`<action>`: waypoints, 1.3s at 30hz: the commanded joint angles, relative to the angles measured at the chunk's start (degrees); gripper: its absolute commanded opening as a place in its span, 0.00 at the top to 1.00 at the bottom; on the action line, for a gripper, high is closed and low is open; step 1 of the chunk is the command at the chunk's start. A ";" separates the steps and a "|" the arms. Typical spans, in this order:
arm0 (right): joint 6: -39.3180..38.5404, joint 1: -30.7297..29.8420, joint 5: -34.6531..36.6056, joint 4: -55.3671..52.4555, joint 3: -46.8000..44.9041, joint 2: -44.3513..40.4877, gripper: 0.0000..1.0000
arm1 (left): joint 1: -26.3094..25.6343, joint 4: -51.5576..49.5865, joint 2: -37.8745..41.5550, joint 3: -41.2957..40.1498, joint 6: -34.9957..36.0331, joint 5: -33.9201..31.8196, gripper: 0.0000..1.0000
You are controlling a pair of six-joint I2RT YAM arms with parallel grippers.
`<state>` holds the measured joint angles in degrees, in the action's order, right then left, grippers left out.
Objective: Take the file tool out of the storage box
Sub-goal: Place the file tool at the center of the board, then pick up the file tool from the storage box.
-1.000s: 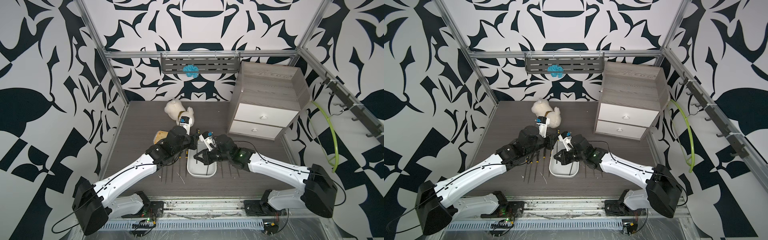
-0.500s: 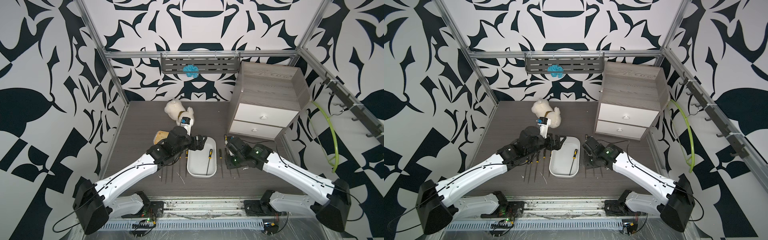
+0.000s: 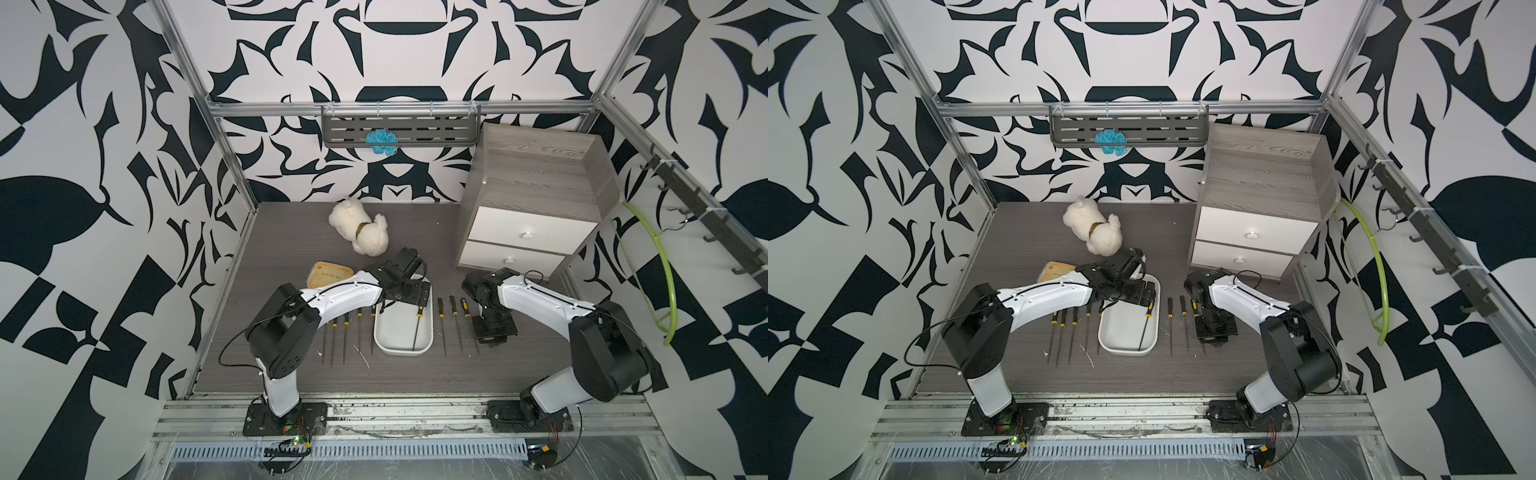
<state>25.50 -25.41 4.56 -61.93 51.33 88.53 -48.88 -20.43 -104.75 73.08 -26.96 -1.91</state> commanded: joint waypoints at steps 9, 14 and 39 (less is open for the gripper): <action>-1.68 0.66 -1.05 1.00 -0.18 6.07 1.00 | -3.69 -10.35 -10.91 10.48 3.94 -5.94 0.10; -1.55 0.66 -0.78 1.46 -0.51 6.47 1.00 | -4.03 -11.77 -13.54 12.09 3.34 -6.67 0.10; -1.68 0.62 -0.67 0.98 1.29 -5.46 0.70 | -4.26 -16.60 -17.47 14.40 1.28 -4.67 0.80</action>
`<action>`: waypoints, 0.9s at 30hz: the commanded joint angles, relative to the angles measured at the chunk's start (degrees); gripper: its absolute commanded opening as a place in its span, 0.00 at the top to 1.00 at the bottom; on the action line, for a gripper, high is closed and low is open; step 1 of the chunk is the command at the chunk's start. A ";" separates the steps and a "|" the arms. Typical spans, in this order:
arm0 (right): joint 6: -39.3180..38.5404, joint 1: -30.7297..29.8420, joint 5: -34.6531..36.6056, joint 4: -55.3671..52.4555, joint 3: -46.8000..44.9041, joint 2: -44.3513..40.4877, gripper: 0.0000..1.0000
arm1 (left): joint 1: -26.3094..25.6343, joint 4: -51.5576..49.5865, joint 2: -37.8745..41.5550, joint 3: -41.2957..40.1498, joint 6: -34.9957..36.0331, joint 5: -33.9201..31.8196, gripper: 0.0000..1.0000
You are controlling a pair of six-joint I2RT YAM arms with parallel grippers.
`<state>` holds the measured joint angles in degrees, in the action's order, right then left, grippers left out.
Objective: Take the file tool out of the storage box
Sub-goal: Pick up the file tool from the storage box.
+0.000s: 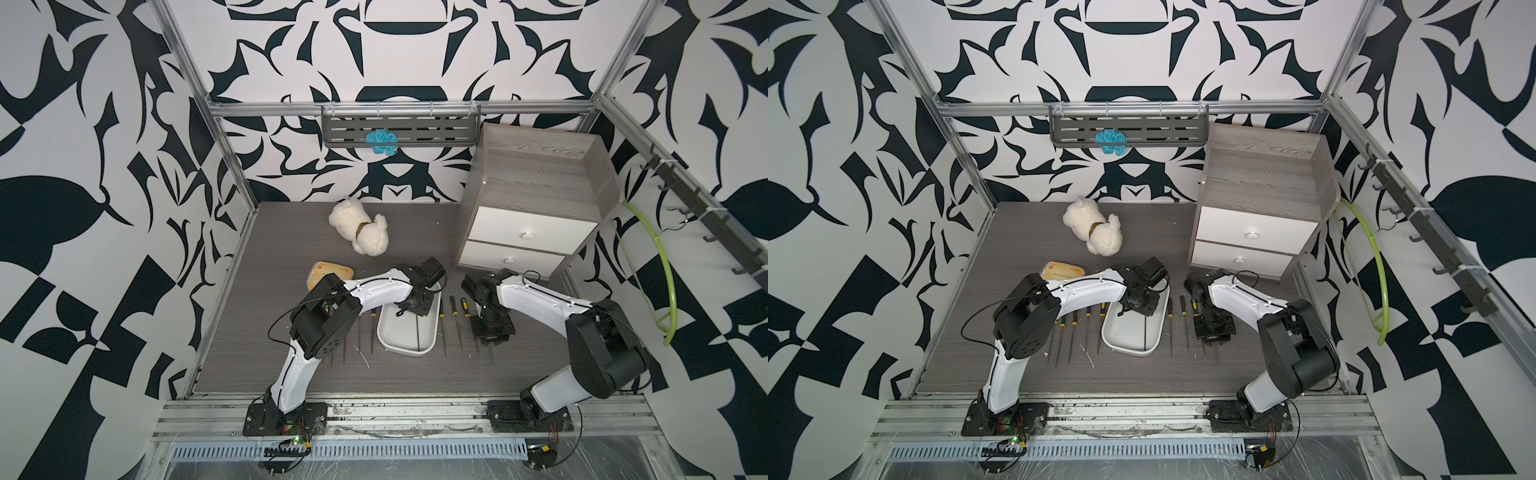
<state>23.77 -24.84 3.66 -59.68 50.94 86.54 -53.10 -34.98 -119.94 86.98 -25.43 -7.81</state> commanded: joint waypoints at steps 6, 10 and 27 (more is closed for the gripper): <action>1.67 -0.71 -3.48 0.30 2.59 -15.61 0.72 | 2.08 2.81 2.73 -3.81 -2.87 3.57 0.94; 3.57 -3.65 -7.51 4.96 2.35 -21.65 0.73 | 3.78 7.64 9.90 -7.39 -3.81 4.14 1.00; 12.20 -11.99 -35.40 46.49 -4.06 -23.18 0.62 | 5.11 29.42 40.28 -26.75 -8.67 4.91 1.00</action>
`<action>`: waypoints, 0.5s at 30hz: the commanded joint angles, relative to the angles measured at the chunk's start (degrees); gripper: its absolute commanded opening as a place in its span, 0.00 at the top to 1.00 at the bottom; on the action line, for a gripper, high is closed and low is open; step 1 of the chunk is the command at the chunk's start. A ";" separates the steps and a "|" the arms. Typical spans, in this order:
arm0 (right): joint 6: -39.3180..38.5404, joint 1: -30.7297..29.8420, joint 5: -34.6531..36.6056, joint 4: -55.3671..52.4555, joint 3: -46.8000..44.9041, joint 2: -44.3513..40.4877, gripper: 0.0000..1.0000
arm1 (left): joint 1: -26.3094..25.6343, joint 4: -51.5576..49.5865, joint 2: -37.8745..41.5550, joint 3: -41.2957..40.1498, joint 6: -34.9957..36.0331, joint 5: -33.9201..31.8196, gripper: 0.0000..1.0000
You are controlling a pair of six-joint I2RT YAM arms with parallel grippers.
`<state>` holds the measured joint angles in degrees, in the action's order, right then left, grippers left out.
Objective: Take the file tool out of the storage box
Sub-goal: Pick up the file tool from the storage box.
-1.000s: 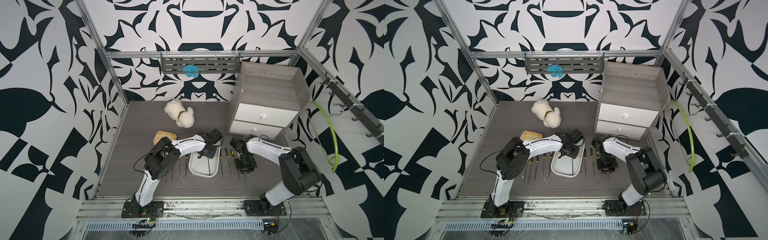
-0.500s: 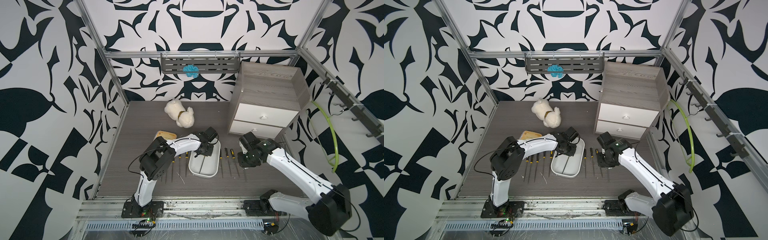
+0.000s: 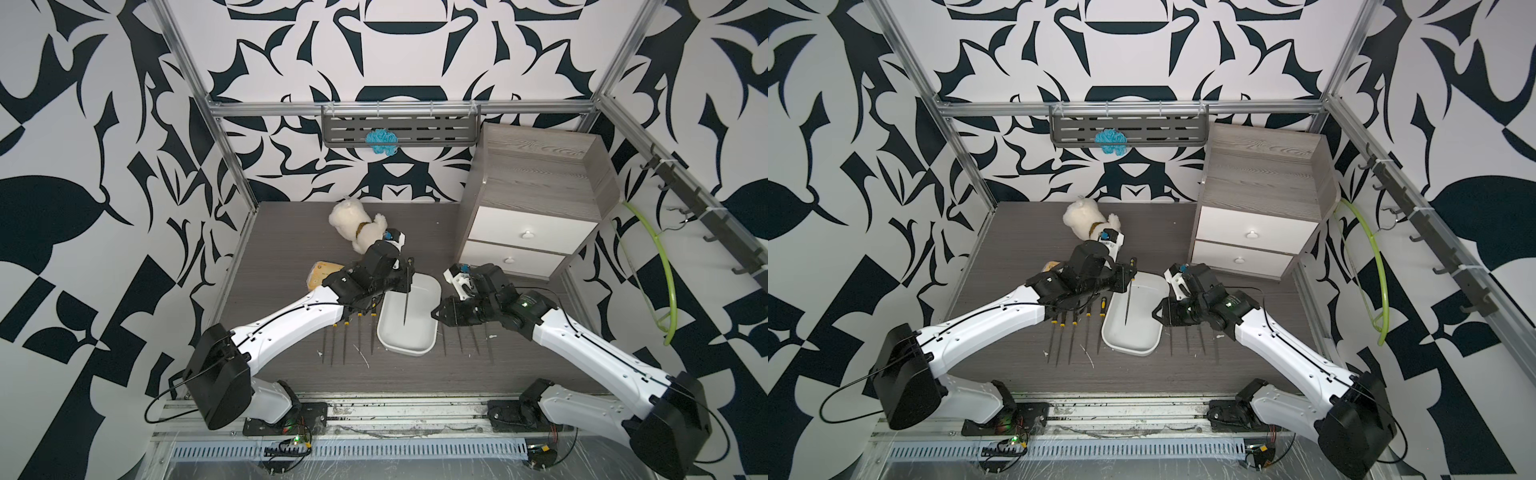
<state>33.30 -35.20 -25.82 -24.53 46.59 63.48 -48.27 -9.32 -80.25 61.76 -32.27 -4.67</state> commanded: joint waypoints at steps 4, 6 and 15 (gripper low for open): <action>4.01 -4.59 -4.66 17.01 -0.43 0.63 0.59 | 0.33 4.25 0.64 -2.21 -1.54 0.87 1.00; 3.40 -6.36 -3.06 17.39 0.35 2.55 0.58 | 0.37 4.45 0.25 -2.32 -1.65 1.11 1.00; 0.33 -8.17 2.45 14.86 2.94 7.95 0.58 | 0.37 3.13 1.64 -2.67 -0.60 -1.11 1.00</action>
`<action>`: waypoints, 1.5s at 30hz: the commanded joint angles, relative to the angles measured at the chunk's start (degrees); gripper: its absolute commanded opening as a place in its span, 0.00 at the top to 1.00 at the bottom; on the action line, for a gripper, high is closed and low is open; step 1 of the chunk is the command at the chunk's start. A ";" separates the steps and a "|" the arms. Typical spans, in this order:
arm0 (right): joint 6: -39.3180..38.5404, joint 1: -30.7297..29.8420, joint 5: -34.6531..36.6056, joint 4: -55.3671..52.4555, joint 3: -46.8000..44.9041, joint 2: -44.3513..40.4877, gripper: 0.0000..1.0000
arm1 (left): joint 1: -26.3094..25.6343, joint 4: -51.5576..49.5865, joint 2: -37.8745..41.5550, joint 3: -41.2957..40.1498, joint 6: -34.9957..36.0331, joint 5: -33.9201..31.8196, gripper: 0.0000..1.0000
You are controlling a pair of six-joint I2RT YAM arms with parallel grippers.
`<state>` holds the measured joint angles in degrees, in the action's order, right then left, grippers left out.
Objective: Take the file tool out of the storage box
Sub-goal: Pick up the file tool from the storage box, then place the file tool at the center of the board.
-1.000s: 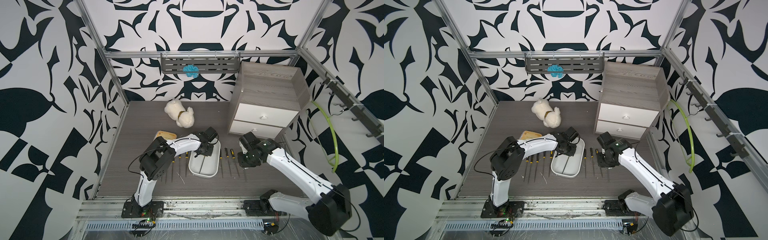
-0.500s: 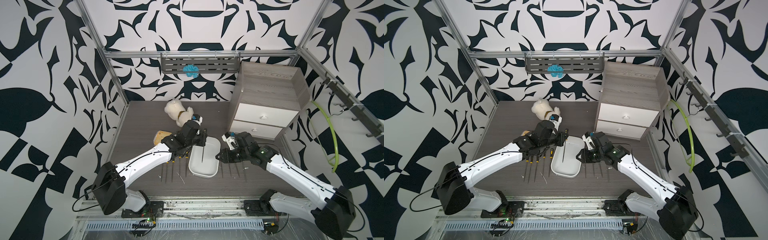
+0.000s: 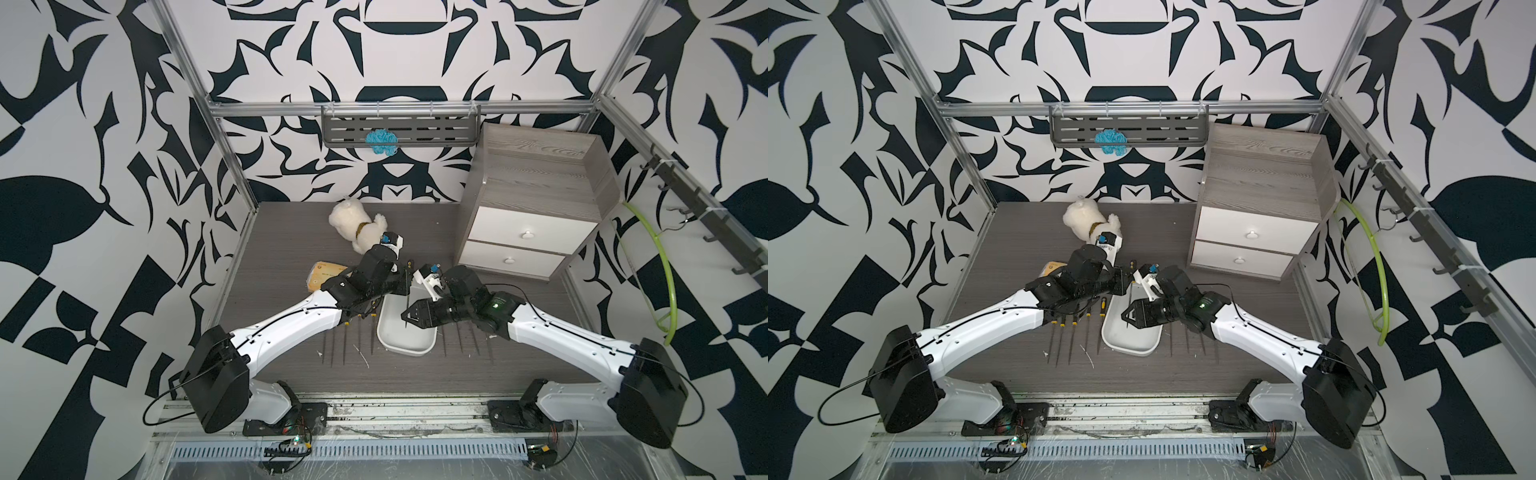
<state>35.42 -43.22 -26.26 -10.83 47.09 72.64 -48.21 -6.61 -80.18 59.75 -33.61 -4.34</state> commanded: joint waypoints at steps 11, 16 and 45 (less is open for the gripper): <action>-0.66 -1.16 2.24 5.92 3.05 4.08 0.86 | 0.39 0.73 2.00 -1.35 0.46 -1.61 1.00; -0.34 -1.12 5.27 5.67 1.51 1.30 1.00 | 0.39 0.64 1.49 -1.06 0.43 -0.61 0.86; -3.02 20.15 44.88 -61.45 7.10 19.43 1.00 | 2.85 -8.44 10.90 -1.30 7.85 -3.92 0.01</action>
<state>30.37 -23.31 14.98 -69.41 53.65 88.23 -45.60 -13.50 -70.46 59.18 -26.96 -7.92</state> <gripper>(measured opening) 0.059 0.992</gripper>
